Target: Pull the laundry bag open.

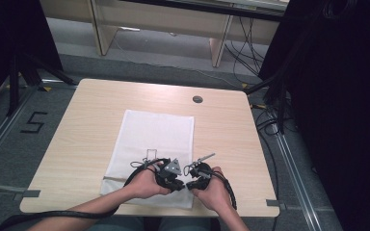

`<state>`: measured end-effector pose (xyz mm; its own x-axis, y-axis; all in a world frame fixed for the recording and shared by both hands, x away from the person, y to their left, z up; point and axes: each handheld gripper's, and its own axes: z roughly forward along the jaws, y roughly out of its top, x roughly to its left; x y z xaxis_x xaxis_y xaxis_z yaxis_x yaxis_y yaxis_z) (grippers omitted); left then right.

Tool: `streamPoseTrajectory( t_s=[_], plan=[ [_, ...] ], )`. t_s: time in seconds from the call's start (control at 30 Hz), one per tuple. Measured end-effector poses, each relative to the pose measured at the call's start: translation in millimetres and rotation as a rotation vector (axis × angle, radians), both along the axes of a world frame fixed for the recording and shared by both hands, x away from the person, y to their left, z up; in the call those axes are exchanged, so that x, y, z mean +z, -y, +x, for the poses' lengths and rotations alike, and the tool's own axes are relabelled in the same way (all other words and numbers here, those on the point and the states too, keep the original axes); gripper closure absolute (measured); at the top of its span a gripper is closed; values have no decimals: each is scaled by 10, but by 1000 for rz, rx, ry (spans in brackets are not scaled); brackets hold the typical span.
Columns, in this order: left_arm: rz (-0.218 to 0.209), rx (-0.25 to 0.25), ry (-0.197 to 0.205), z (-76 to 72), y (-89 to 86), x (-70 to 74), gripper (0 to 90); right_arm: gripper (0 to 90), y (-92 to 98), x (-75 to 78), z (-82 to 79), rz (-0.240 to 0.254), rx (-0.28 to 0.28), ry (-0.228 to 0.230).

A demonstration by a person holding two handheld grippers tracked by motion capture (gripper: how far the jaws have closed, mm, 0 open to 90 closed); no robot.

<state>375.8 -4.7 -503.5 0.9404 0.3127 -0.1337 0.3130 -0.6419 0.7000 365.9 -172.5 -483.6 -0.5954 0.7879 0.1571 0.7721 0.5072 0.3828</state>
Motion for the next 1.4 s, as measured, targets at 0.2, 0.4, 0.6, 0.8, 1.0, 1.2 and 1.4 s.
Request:
streamPoseTrajectory(
  t_s=[0.2,0.4,0.6,0.8,1.0,1.2,1.4],
  plan=[
    [-3,-5,3,2,-5,18,817,900,-19,15,-16,-20,-13,-10],
    [1,-1,-2,-1,-28,47,818,900,-8,5,-7,-8,-10,-7],
    [8,-2,5,-9,-45,64,817,900,-5,-1,14,-6,20,10],
    [11,-17,20,-6,-54,71,817,900,-15,8,-7,-12,-10,-7],
    [13,-11,13,-14,-93,108,818,900,-10,1,10,-6,14,5],
    [15,-23,22,-20,-102,116,818,900,-6,1,9,-6,14,6],
    [23,-21,29,-29,-134,149,817,900,-32,12,-7,-22,-16,-10]
  ],
)
